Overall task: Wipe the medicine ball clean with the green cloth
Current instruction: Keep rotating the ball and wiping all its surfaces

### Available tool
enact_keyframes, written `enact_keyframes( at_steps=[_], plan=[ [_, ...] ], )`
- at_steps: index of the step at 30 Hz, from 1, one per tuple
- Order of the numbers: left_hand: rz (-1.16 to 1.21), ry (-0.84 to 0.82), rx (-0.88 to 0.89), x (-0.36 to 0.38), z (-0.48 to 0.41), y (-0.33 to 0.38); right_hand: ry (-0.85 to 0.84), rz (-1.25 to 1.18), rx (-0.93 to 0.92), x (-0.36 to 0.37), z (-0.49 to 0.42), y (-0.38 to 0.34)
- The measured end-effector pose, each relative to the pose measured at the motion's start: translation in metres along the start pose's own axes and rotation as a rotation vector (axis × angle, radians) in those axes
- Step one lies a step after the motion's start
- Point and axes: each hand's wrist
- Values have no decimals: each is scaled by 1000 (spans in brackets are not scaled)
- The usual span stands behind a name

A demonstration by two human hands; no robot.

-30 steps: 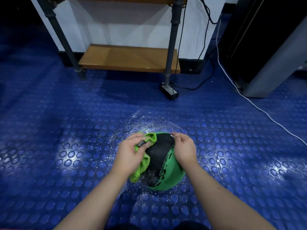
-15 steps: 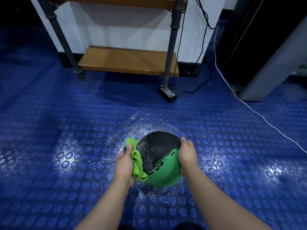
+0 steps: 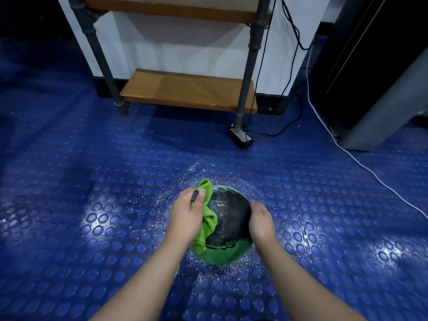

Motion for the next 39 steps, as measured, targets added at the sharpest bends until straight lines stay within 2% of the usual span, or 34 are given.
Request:
enact_keyframes(
  at_steps=[2,4,9,11,13,18,22,25,27,29,30,31,32,34,35,37,39],
  plan=[
    [-38,17,104,8,6,-1,6,152,-229,-4,6,-6],
    [-66,13,262,18,19,-3,1,218,-359,-1,7,-6],
    [-257,-137,728,32,42,-22,-47,226,-344,4,-3,-6],
    [-379,-108,768,30,39,-37,-44,178,-333,6,-3,-10],
    [-413,-66,759,26,34,-46,-6,229,-353,10,-3,-15],
    [-296,4,646,18,27,-41,47,385,-356,19,-3,-26],
    [-273,53,568,22,25,-38,66,365,-323,19,-3,-26],
    [-236,106,447,26,27,-25,65,351,-315,23,-12,-20],
    [-272,52,342,27,26,-14,107,348,-321,24,-15,-20],
    [-298,-103,231,22,23,-6,199,276,-358,18,-7,-23],
    [-224,-200,149,18,22,1,227,187,-402,14,3,-23],
    [-38,-291,33,12,22,12,227,89,-467,11,18,-25],
    [246,-347,-86,6,22,21,199,18,-545,8,35,-26],
    [803,-394,-256,-7,18,30,82,65,-666,11,67,-26],
    [960,-403,-296,-14,17,31,44,177,-691,15,76,-25],
    [1032,-396,-331,-25,13,28,82,477,-702,21,79,-21],
    [860,-300,-275,-28,15,17,162,651,-674,20,74,-20]
  ],
)
Point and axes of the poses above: each hand's wrist, its own z-axis away from the middle knuckle, its own x-axis out of the palm, y = z × x, and after that the axes turned 6 degrees about z, right-handed
